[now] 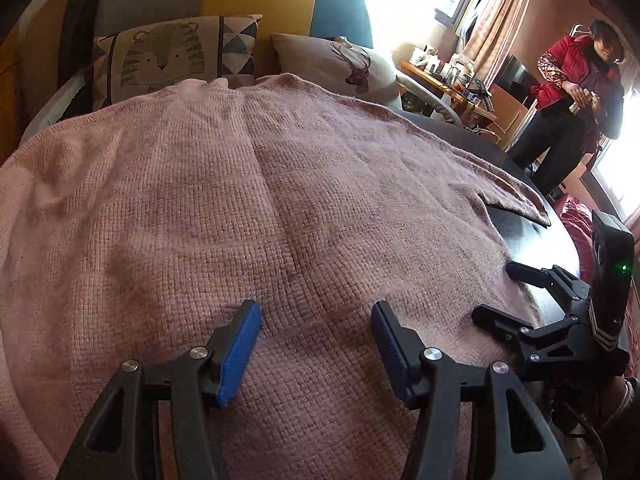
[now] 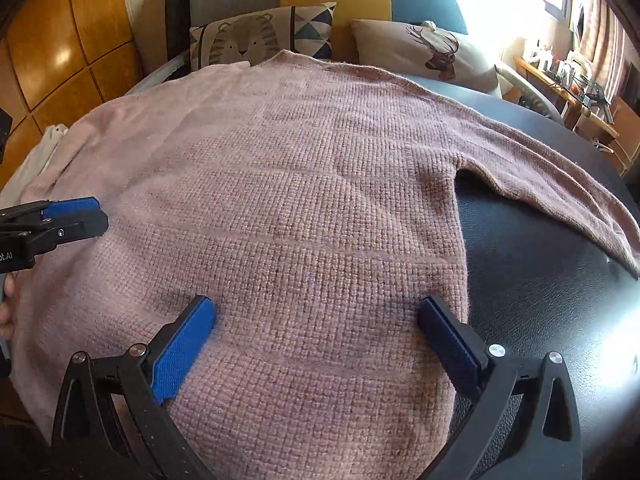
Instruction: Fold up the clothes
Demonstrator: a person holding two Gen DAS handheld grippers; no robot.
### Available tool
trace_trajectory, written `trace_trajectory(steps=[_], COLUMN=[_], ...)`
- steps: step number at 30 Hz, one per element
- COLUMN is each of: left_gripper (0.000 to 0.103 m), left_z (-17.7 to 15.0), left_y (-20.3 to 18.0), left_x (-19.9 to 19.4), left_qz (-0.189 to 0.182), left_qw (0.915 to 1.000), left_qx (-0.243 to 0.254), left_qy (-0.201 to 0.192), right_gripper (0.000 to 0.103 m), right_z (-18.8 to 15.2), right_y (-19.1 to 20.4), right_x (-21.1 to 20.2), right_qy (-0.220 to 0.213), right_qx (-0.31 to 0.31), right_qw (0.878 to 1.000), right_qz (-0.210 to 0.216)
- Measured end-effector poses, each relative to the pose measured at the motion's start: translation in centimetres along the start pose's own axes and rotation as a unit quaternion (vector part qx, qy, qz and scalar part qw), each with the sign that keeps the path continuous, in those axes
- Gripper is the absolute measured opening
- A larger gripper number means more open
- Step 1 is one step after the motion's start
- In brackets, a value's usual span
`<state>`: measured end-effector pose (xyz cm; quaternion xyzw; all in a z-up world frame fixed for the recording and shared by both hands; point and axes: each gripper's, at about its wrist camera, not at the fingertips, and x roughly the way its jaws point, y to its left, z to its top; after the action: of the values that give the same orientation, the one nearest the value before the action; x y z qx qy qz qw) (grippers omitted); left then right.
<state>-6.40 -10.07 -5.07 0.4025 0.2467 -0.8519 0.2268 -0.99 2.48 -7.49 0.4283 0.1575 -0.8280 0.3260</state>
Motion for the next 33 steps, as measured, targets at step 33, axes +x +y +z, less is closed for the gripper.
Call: trace_trajectory(steps=[33], left_gripper=[0.059], left_z=[-1.6], left_y=[-6.0], left_x=[-5.6], left_qz=[0.015], left_qw=[0.9995], left_qx=[0.026], left_qy=[-0.01], right_gripper=[0.103], right_z=[-1.2], right_y=[1.0], right_x=[-14.7], right_qy=[-0.141], right_qx=[0.074], right_qw=[0.986], right_qz=[-0.055])
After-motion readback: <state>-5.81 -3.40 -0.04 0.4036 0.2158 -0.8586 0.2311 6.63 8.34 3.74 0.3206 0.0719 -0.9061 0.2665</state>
